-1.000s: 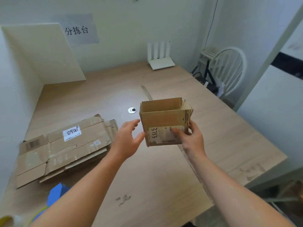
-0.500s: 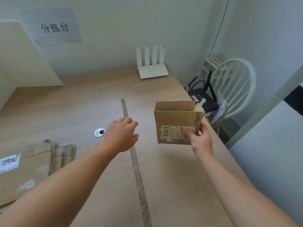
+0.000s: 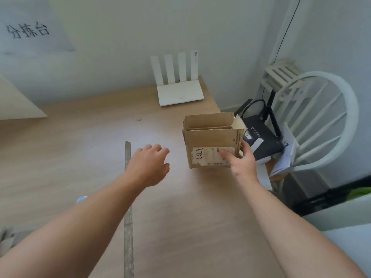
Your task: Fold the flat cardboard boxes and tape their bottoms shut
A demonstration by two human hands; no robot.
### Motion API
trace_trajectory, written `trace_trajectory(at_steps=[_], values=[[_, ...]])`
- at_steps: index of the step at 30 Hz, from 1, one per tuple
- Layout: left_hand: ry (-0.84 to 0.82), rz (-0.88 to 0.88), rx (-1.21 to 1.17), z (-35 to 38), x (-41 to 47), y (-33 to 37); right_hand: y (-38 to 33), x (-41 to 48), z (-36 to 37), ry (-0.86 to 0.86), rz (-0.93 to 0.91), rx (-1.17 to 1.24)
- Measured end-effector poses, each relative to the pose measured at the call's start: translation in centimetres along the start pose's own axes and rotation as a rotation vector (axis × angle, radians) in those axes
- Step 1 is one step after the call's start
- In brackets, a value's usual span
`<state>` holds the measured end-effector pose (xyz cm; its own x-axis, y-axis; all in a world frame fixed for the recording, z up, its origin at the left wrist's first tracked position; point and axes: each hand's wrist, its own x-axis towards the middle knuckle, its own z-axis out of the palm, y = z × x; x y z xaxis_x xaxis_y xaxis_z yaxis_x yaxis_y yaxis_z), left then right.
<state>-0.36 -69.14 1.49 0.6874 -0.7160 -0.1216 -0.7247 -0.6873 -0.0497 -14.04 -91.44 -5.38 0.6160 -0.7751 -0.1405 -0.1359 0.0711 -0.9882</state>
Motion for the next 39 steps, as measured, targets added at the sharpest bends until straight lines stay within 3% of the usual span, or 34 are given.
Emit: trace_trajectory(at_steps=[9,19,33,39], values=[[-0.007,0.019,-0.018,2.5,7.7,1.0,1.8,9.0,0.3,-0.008,-0.04,-0.058],[-0.014,-0.005,-0.087,4.4,9.8,1.6,3.3,12.9,-0.3,-0.116,-0.065,-0.179],[-0.032,-0.018,-0.105,3.5,7.7,1.5,2.0,10.2,-0.9,0.003,-0.017,-0.299],[-0.068,-0.063,-0.131,1.9,4.4,1.5,2.0,4.6,-1.7,0.041,-0.014,-0.501]])
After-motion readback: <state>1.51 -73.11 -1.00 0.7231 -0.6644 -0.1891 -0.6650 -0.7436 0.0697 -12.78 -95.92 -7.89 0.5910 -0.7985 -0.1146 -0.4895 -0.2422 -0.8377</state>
